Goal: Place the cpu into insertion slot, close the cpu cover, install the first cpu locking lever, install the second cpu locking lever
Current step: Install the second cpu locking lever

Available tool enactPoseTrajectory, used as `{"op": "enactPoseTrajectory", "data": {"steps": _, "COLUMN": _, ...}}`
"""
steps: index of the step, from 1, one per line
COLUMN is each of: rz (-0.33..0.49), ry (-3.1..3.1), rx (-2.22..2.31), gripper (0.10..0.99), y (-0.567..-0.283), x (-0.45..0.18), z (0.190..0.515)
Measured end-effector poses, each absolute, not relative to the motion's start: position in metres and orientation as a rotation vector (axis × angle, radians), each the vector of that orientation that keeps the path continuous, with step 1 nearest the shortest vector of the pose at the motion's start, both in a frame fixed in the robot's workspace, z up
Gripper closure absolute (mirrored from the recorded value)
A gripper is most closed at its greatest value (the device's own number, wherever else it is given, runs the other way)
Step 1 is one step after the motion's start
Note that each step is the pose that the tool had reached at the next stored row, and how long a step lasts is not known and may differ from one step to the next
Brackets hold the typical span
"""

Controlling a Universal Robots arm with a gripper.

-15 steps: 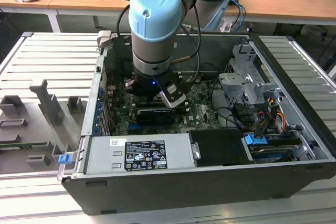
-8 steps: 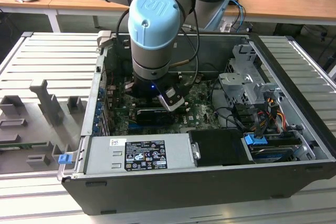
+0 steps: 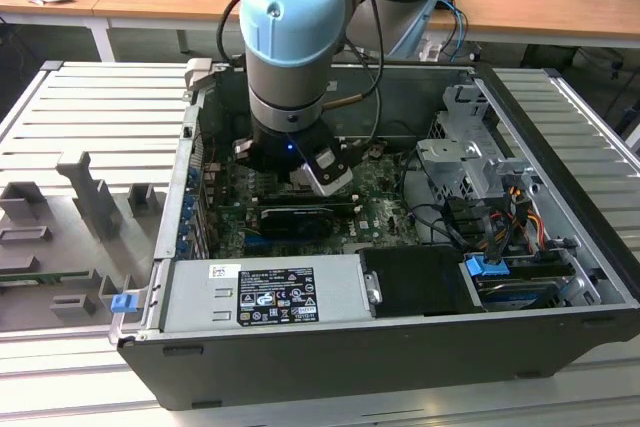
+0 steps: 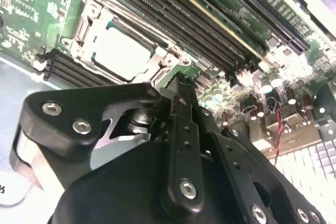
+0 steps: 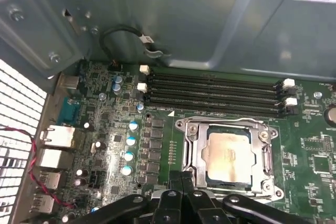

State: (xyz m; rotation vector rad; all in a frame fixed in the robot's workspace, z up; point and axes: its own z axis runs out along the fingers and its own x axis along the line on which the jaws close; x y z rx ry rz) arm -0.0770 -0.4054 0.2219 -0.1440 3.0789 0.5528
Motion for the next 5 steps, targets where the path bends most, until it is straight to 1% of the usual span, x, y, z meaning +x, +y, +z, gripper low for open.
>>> {"op": "enactPoseTrajectory", "data": {"steps": 5, "rz": 0.555, "ry": 3.078, "rx": -0.144, "gripper": 0.98, "y": -0.4053, "x": -0.077, "z": 0.2258}}
